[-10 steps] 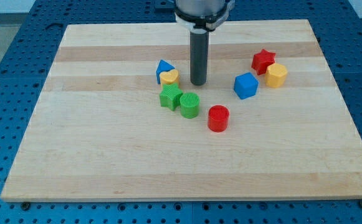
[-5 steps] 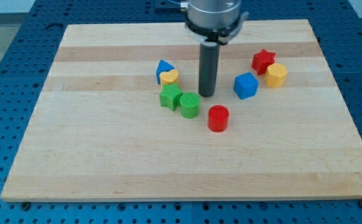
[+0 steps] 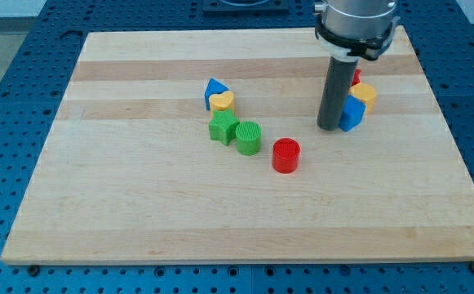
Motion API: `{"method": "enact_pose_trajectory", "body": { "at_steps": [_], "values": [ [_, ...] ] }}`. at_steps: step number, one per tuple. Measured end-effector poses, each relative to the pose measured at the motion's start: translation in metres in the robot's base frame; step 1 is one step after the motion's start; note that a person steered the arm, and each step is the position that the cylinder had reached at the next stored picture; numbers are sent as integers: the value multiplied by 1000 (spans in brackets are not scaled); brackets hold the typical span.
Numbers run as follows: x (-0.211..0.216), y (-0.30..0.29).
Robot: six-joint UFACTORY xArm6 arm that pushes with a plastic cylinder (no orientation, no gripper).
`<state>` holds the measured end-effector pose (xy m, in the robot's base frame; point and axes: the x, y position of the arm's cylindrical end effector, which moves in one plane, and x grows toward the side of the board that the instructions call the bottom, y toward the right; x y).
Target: Move the blue cube closer to the yellow hexagon
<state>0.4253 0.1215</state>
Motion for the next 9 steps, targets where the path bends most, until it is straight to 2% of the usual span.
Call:
{"method": "enact_pose_trajectory", "body": {
  "at_steps": [1,3,4,7,9],
  "values": [
    [2,-1],
    [-47,-3],
    [-46,-3],
    [7,24],
    [20,15]
  ]
}}
